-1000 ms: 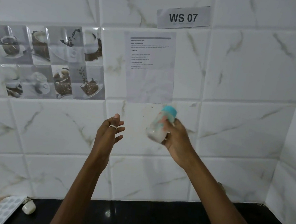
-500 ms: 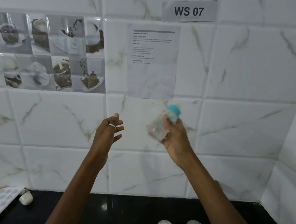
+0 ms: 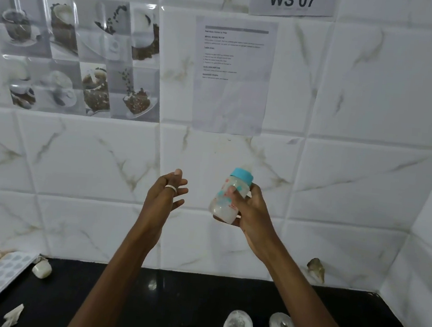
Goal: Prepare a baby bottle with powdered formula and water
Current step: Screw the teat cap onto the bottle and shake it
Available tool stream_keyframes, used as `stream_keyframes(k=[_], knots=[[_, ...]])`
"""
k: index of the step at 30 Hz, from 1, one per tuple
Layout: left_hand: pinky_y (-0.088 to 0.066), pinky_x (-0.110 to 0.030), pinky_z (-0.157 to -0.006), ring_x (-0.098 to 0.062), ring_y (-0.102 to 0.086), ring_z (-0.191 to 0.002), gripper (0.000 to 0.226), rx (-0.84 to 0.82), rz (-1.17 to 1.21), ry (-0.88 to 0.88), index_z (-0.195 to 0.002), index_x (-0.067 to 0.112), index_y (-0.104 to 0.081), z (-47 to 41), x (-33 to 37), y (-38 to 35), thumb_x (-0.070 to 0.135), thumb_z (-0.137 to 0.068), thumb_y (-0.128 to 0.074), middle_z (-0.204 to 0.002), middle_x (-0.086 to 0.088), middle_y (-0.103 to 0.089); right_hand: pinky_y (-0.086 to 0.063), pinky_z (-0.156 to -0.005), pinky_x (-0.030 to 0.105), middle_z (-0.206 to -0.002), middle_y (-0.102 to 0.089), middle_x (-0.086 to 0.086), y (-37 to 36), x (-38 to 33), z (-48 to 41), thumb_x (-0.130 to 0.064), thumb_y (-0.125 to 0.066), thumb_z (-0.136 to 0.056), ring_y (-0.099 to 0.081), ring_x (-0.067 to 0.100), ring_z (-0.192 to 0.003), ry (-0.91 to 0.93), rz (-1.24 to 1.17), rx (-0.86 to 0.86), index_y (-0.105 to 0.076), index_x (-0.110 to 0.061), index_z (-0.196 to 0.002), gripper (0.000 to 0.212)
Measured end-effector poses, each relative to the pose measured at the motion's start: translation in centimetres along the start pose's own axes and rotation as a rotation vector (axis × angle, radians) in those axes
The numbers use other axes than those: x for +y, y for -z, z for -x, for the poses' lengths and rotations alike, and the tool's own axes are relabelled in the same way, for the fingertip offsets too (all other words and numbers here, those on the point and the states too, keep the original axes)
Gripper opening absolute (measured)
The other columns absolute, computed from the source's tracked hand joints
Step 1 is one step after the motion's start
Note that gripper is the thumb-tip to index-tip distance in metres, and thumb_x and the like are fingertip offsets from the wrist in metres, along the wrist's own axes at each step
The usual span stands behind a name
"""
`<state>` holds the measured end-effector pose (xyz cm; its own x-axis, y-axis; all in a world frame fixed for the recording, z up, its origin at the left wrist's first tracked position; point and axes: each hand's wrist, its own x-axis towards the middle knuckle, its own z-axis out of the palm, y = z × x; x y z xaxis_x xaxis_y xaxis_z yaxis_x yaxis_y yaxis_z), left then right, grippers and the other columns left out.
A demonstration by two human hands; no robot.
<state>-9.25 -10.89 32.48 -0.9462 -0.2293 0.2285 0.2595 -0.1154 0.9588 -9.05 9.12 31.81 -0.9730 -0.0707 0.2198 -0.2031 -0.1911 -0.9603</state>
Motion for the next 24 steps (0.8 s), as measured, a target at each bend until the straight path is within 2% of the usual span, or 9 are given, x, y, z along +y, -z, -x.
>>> stream_keyframes(k=[5, 8, 11, 13, 17, 24], knots=[[-0.055, -0.039, -0.099, -0.016, -0.067, -0.112, 0.026, -0.066, -0.050, 0.043, -0.121, 0.028, -0.061, 1.8, -2.6, 0.6, 0.043, -0.103, -0.049, -0.123, 0.001, -0.068, -0.061, -0.088, 0.034, -0.129, -0.060, -0.002, -0.1, 2.8, 1.0, -0.036, -0.066, -0.096, -0.065, 0.015, -0.111, 0.003, 0.196, -0.004, -0.041, -0.031, -0.138, 0.050], [-0.055, -0.037, -0.098, -0.013, -0.068, -0.111, 0.030, -0.120, -0.083, 0.067, -0.124, 0.028, -0.060, 3.0, -4.5, 0.8, 0.046, -0.101, -0.051, -0.123, 0.005, -0.068, -0.060, -0.090, 0.032, -0.130, -0.059, -0.003, -0.6, 4.4, 1.7, -0.036, -0.066, -0.096, -0.065, 0.012, -0.110, 0.019, 0.286, -0.004, -0.039, -0.033, -0.135, 0.048], [-0.055, -0.031, -0.096, -0.005, -0.068, -0.108, 0.035, -0.178, -0.131, 0.091, -0.125, 0.031, -0.060, 3.9, -6.2, 0.9, 0.052, -0.098, -0.054, -0.124, 0.010, -0.068, -0.057, -0.081, 0.017, -0.132, -0.059, -0.002, -1.2, 6.3, 2.5, -0.035, -0.067, -0.096, -0.063, 0.013, -0.114, 0.044, 0.382, -0.014, -0.036, -0.032, -0.136, 0.051], [-0.055, -0.031, -0.096, -0.003, -0.067, -0.110, 0.038, -0.208, -0.168, 0.111, -0.129, 0.031, -0.059, 4.3, -7.5, 1.1, 0.052, -0.097, -0.057, -0.126, 0.011, -0.067, -0.055, -0.076, 0.011, -0.131, -0.059, -0.002, -1.6, 7.6, 3.1, -0.035, -0.068, -0.096, -0.064, 0.014, -0.112, 0.042, 0.439, -0.021, -0.035, -0.030, -0.139, 0.055], [-0.054, -0.033, -0.099, -0.005, -0.064, -0.117, 0.050, -0.291, -0.229, 0.129, -0.138, 0.029, -0.055, 5.5, -10.4, 1.8, 0.048, -0.093, -0.067, -0.128, 0.013, -0.067, -0.054, -0.076, 0.009, -0.129, -0.057, -0.005, -2.2, 10.4, 4.2, -0.037, -0.067, -0.096, -0.064, 0.011, -0.110, 0.025, 0.511, -0.070, -0.031, -0.026, -0.146, 0.063], [-0.056, -0.023, -0.092, -0.001, -0.065, -0.112, 0.061, -0.327, -0.258, 0.200, -0.139, 0.026, -0.054, 7.6, -16.0, 3.8, 0.032, -0.084, -0.081, -0.124, 0.013, -0.068, -0.052, -0.076, 0.009, -0.121, -0.058, -0.011, -2.9, 16.6, 6.3, -0.029, -0.072, -0.094, -0.062, -0.002, -0.104, -0.086, 0.572, -0.113, -0.034, -0.024, -0.146, 0.065]])
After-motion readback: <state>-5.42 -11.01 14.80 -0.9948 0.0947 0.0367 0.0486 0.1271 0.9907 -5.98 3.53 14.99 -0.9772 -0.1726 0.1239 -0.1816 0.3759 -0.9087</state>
